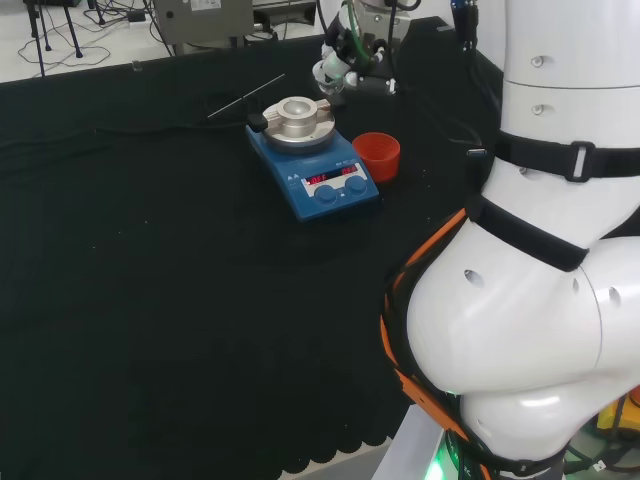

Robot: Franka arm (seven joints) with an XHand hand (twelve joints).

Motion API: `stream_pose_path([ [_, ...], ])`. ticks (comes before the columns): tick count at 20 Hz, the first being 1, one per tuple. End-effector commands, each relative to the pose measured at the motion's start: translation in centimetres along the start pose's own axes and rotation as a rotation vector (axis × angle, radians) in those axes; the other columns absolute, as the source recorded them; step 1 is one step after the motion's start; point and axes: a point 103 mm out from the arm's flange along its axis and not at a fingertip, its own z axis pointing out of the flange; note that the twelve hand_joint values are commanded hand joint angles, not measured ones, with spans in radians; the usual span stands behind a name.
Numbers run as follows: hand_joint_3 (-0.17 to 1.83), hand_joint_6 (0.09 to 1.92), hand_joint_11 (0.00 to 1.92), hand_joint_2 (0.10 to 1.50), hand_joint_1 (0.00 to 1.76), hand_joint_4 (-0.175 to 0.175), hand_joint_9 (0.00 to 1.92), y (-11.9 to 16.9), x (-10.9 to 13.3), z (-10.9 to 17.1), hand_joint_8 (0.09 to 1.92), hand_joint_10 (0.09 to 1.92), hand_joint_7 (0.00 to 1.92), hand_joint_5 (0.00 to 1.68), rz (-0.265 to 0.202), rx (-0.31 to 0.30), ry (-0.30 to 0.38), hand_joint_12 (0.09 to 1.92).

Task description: Place the round-bottom flask on the heater.

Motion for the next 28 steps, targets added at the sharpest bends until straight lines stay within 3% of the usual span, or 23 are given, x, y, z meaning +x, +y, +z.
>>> stream_pose_path([
  [1, 0.80, 1.02, 0.17, 0.66, 1.08, 0.175, 0.55, 0.8, 2.1, 0.9, 0.70, 0.70, 0.38, 1.11, -0.028, 0.044, -0.007, 1.36],
  [23, 0.81, 1.03, 0.17, 0.66, 1.08, 0.175, 0.54, 1.9, 4.9, 3.4, 0.69, 0.69, 0.37, 1.11, -0.056, 0.103, -0.016, 1.36],
  [28, 0.81, 1.03, 0.18, 0.66, 1.08, 0.175, 0.54, 2.2, 4.3, 3.7, 0.69, 0.69, 0.37, 1.11, -0.046, 0.119, -0.007, 1.36],
])
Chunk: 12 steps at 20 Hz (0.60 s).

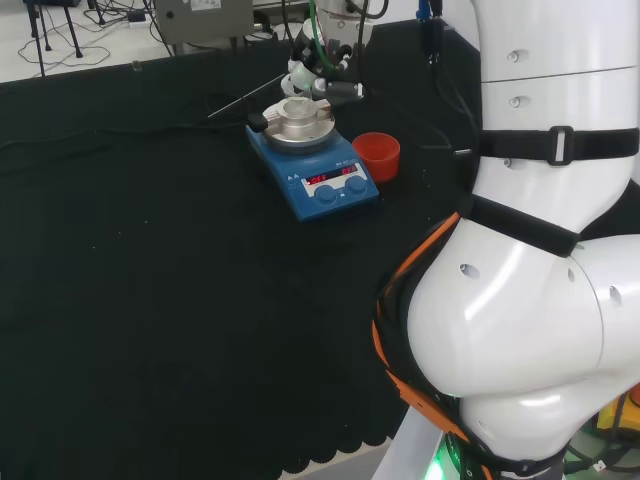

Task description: Place the round-bottom flask on the heater.

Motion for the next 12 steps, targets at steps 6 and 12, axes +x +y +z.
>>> stream_pose_path([
  [6, 0.81, 1.03, 0.18, 0.66, 1.08, 0.175, 0.54, 0.6, -1.1, 0.8, 0.69, 0.69, 0.37, 1.11, 0.024, 0.024, 0.004, 1.36],
  [12, 0.81, 1.04, 0.18, 0.66, 1.08, 0.175, 0.54, 0.6, -0.7, 1.2, 0.69, 0.69, 0.37, 1.11, 0.027, 0.029, -0.006, 1.36],
])
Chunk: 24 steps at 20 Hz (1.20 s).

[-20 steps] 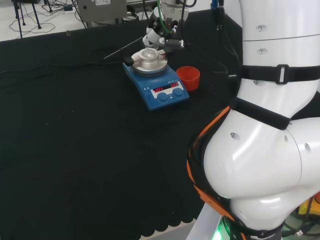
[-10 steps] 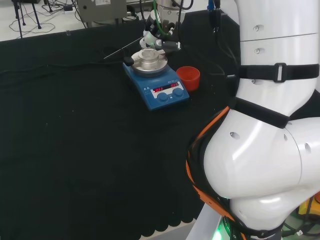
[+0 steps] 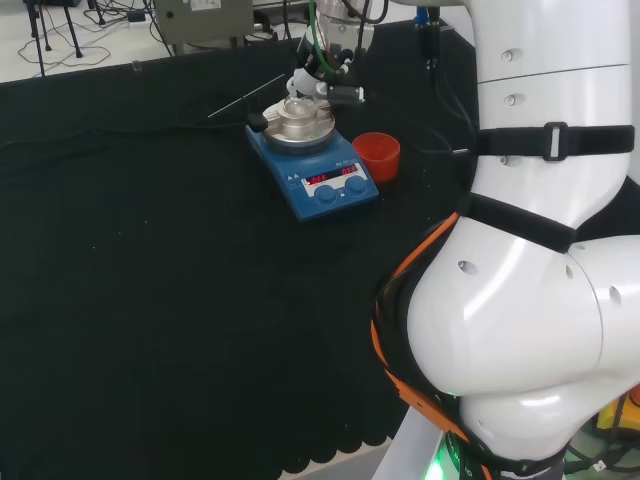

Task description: Place the round-bottom flask on the heater.

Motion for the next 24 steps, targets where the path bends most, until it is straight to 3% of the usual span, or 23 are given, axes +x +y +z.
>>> stream_pose_path([
  [1, 0.82, 1.04, 0.18, 0.66, 1.08, 0.175, 0.54, -0.1, 0.4, 0.3, 0.69, 0.69, 0.37, 1.11, 0.006, 0.004, -0.003, 1.36],
  [9, 0.80, 1.04, 0.17, 0.67, 1.08, 0.175, 0.54, -0.5, -1.3, -0.6, 0.70, 0.69, 0.36, 1.10, 0.003, -0.011, 0.045, 1.36],
  [13, 0.60, 1.00, 0.13, 0.78, 1.06, 0.174, 0.49, -0.9, -1.5, -1.3, 0.71, 0.72, 0.32, 1.06, -0.028, -0.014, 0.091, 1.37],
  [16, 0.41, 0.98, 0.10, 0.88, 1.04, 0.175, 0.46, -1.1, -0.3, -1.1, 0.73, 0.75, 0.29, 1.04, -0.039, -0.011, 0.080, 1.39],
  [18, 0.47, 0.92, 0.10, 0.80, 0.97, 0.007, 0.45, -1.3, -0.1, -1.3, 0.72, 0.75, 0.28, 0.97, -0.034, -0.016, 0.077, 1.38],
  [19, 0.54, 0.90, 0.09, 0.76, 0.95, -0.044, 0.45, -1.4, -0.2, -1.4, 0.72, 0.75, 0.28, 0.95, -0.043, -0.017, 0.082, 1.38],
  [21, 0.61, 0.89, 0.09, 0.71, 0.94, -0.086, 0.45, -1.7, -0.2, -1.7, 0.72, 0.75, 0.27, 0.92, -0.049, -0.021, 0.077, 1.38],
  [24, 0.64, 0.88, 0.08, 0.69, 0.93, -0.097, 0.44, -3.3, -1.0, -2.7, 0.72, 0.75, 0.27, 0.91, -0.049, -0.044, 0.091, 1.38],
])
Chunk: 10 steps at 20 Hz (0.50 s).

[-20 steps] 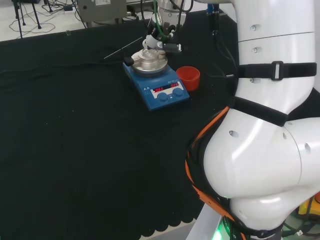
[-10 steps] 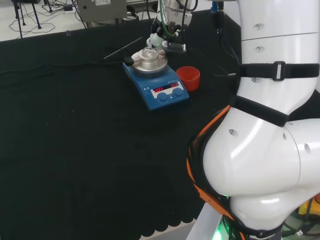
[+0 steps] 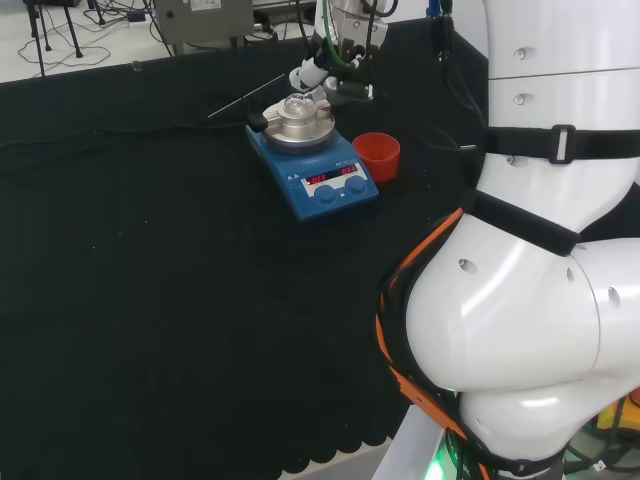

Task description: Place the round-bottom flask on the heater.

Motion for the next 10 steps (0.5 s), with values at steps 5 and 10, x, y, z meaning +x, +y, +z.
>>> stream_pose_path([
  [5, 0.66, 0.88, 0.07, 0.68, 0.92, -0.099, 0.43, -3.0, 0.9, -1.4, 0.72, 0.75, 0.26, 0.90, -0.006, -0.008, -0.025, 1.38],
  [10, 0.66, 0.88, 0.07, 0.68, 0.92, -0.100, 0.43, -4.1, 0.6, -1.8, 0.72, 0.75, 0.25, 0.89, 0.008, -0.037, -0.019, 1.38],
])
